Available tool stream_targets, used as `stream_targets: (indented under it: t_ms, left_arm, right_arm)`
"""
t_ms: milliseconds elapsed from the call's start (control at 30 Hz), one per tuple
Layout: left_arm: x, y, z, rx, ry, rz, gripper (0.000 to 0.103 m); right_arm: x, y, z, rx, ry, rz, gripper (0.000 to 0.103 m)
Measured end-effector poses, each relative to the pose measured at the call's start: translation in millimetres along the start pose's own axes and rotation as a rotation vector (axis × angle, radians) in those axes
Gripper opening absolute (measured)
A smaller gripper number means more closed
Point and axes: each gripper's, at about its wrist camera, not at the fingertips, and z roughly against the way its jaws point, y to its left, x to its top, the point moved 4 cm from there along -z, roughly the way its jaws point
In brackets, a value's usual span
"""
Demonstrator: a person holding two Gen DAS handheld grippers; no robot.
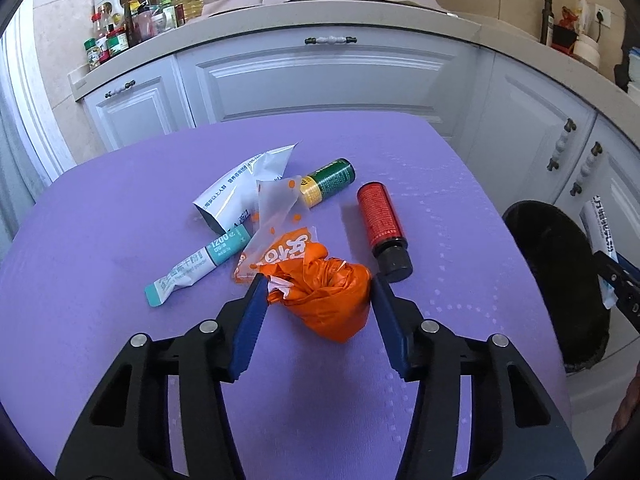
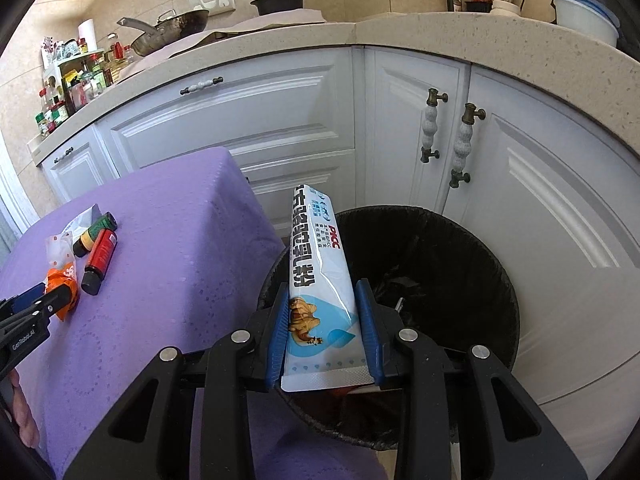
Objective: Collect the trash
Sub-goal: 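Carry the orange bag over the bin with the left tool while the right tool holds the tube there, then open both tools to drop the orange bag and tube into the bin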
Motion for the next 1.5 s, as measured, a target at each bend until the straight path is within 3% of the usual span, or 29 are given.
stream_targets:
  t_ms: [367,600,833,1067,1500]
  left_arm:
    - [9,-22,52,-0.098,-0.101,-0.035,0.051]
    - [22,-75,67,-0.189,-0.180,-0.112,0.051]
    - [34,-134,63,-0.230,-0.241,-0.197,0.051]
    - [38,-176,46,-0.219,-0.261,-0.251,0.051]
    - [39,-222,0,-0.200,-0.186,-0.296,0.051]
  right_arm:
    - [4,-12,22,-0.030,-0.049,-0.014,0.034]
    - [9,-29,40,-0.078,-0.087,-0.027,0.034]
    - [14,-46,47,-0.118,-0.119,-0.043,0.034]
    - [15,-64,45,-0.150,-0.131,-0.064,0.034]
    - [11,-90,25,-0.190,-0.107,-0.087,0.034]
